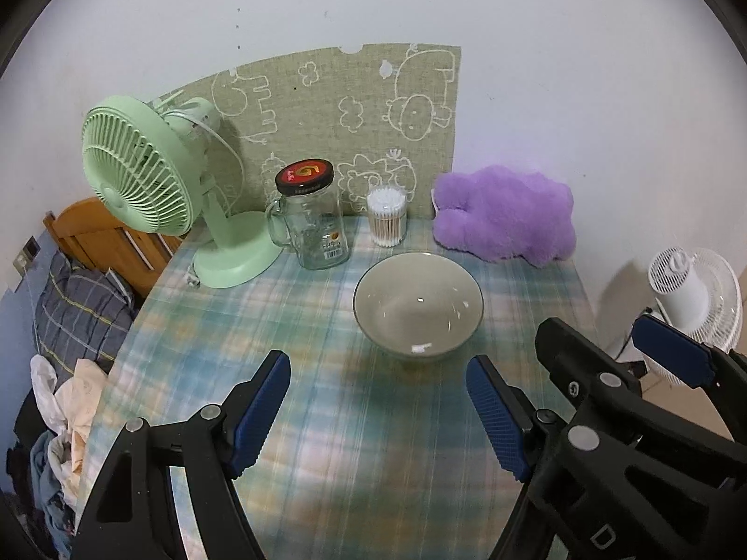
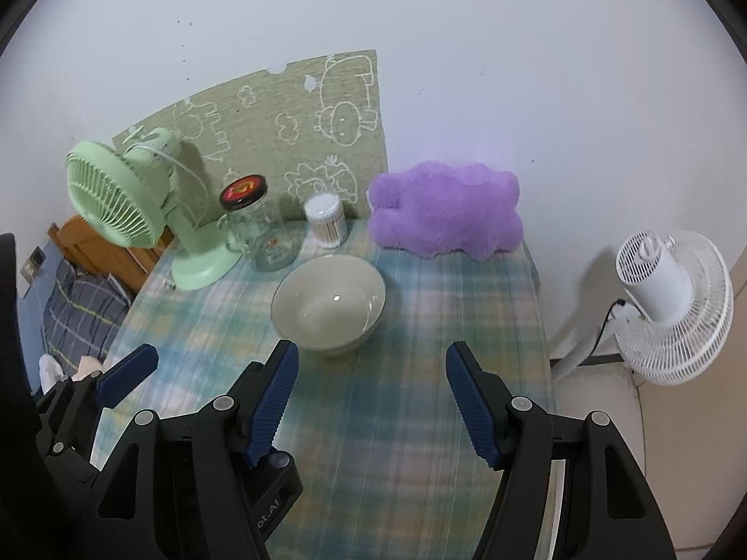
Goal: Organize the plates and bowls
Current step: 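Move both open grippers to the patterned bowl beside the glass jar, then close both grippers on the rim of the patterned bowl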
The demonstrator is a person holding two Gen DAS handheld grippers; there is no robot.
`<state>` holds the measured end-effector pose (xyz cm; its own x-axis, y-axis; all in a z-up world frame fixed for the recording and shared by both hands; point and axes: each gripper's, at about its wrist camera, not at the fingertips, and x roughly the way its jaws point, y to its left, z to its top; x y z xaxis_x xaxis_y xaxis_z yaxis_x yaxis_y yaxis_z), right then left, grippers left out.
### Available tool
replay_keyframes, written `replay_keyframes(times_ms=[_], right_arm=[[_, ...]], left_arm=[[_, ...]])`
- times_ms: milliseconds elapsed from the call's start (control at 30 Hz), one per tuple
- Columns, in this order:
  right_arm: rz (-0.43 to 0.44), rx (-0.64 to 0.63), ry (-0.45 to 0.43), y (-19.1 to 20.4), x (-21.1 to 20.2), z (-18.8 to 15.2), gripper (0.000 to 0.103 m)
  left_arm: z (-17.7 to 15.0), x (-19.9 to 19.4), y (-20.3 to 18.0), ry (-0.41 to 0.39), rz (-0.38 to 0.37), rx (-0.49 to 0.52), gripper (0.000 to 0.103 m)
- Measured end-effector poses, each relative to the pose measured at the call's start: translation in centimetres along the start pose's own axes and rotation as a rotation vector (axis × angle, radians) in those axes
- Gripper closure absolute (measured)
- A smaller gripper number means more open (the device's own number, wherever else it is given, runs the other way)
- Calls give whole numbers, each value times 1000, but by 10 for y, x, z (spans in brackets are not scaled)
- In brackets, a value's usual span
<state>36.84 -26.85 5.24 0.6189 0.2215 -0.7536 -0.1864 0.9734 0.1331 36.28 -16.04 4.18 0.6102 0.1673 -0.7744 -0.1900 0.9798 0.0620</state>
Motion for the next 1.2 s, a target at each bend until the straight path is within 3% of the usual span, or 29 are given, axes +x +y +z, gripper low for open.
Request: replay_keyframes(times_ms=[567, 767, 967, 1067, 1200], right_arm=[[14, -1, 49, -10, 100, 42, 34], [16, -6, 87, -6, 141, 45, 36], [21, -3, 137, -4, 172, 38, 46], [22, -10, 141, -3, 183, 35, 48], [14, -8, 158, -5, 193, 34, 58]], left_arm=[[38, 93, 0, 42, 88, -16, 24], [36, 131, 5, 102, 78, -34, 24], [30, 156, 6, 137, 64, -45, 30], [28, 165, 5, 146, 60, -49, 38], [28, 174, 3, 157, 57, -42, 47]])
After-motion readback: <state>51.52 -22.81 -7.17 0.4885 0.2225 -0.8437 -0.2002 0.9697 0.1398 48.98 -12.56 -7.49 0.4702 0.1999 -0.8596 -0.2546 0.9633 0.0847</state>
